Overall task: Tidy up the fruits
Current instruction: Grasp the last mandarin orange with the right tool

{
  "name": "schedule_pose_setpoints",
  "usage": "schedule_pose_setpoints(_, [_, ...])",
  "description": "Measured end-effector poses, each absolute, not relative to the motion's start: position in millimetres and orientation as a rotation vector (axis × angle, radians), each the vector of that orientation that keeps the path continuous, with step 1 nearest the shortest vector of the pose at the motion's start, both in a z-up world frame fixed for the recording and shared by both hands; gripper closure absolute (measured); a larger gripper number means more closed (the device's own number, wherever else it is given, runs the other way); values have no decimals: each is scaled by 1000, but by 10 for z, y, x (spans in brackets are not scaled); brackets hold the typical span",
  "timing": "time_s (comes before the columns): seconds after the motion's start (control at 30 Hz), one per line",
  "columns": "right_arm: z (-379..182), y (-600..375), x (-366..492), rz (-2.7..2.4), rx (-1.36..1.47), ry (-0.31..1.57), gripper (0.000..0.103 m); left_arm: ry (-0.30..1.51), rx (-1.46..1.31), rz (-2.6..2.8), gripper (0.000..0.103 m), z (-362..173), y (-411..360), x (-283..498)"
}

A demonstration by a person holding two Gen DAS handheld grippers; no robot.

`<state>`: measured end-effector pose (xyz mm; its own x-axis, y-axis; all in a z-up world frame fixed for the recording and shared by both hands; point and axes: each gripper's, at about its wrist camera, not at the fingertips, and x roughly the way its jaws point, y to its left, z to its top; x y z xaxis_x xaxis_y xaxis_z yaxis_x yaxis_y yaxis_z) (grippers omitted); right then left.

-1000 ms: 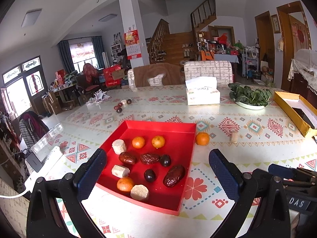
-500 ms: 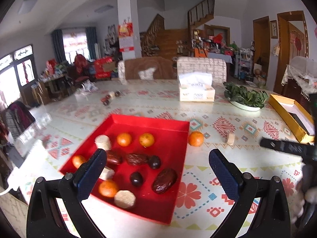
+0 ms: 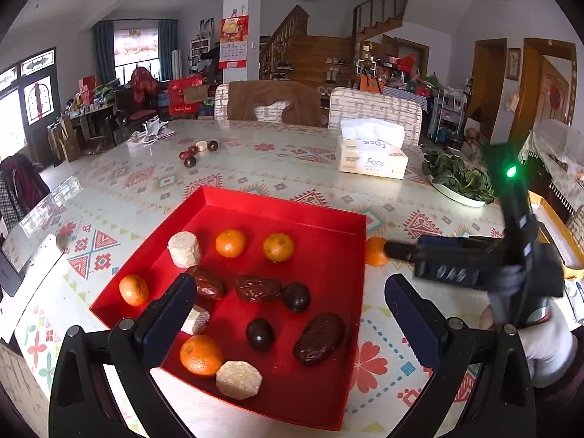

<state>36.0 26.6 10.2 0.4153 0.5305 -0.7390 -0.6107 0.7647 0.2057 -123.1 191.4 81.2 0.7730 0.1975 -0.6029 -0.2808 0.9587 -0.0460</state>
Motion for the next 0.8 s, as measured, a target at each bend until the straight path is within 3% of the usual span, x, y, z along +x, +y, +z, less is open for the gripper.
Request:
schedule_pose_setpoints(0.23, [5, 493, 320, 711, -250, 823, 39, 643, -163, 255, 0, 785, 2003, -1208])
schedule_pose_setpoints(0.33, [-5, 562, 332, 720, -297, 802, 45, 647, -161, 256, 0, 774, 2003, -1198])
schedule_pose_setpoints(0.47, [7, 630, 270, 762, -348, 808, 65, 650, -175, 253, 0, 758, 2005, -1178])
schedule_pose_setpoints(0.6, [17, 577, 200, 755, -354, 824, 68, 657, -183, 238, 0, 744, 1984, -1157])
schedule_pose_setpoints(0.8, [144, -91, 164, 694, -148, 854, 68, 671, -191, 178, 0, 759, 1859, -1059])
